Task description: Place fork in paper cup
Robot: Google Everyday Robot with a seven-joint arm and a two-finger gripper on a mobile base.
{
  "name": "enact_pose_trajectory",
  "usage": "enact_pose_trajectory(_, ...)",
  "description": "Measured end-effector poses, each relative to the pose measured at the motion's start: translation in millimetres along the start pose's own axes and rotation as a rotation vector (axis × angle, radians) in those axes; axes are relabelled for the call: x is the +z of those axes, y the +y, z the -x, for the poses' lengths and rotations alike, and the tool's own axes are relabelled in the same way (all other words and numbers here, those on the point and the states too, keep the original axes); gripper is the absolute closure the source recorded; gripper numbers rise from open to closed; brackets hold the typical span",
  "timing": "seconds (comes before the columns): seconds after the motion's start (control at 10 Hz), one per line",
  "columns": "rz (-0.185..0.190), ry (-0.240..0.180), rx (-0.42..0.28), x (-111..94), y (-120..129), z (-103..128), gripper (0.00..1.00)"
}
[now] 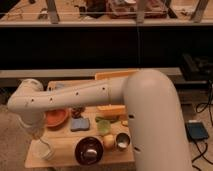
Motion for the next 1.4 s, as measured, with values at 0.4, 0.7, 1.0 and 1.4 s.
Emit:
enact_pose_trajectory(0.4,-0.018,-0.015,0.0,11.8,-17.3,16.9,1.0)
enact_pose_trajectory(0.7,-0.019,-0.013,0.009,17.4,-16.9,19.7,1.0)
enact_pose_trajectory(1.0,-0.012,-0.037,0.014,25.8,-14.1,22.7,1.0)
enact_pose_trajectory(1.4,-0.015,-0.065,0.029,38.0,-7.8,27.4,0.97)
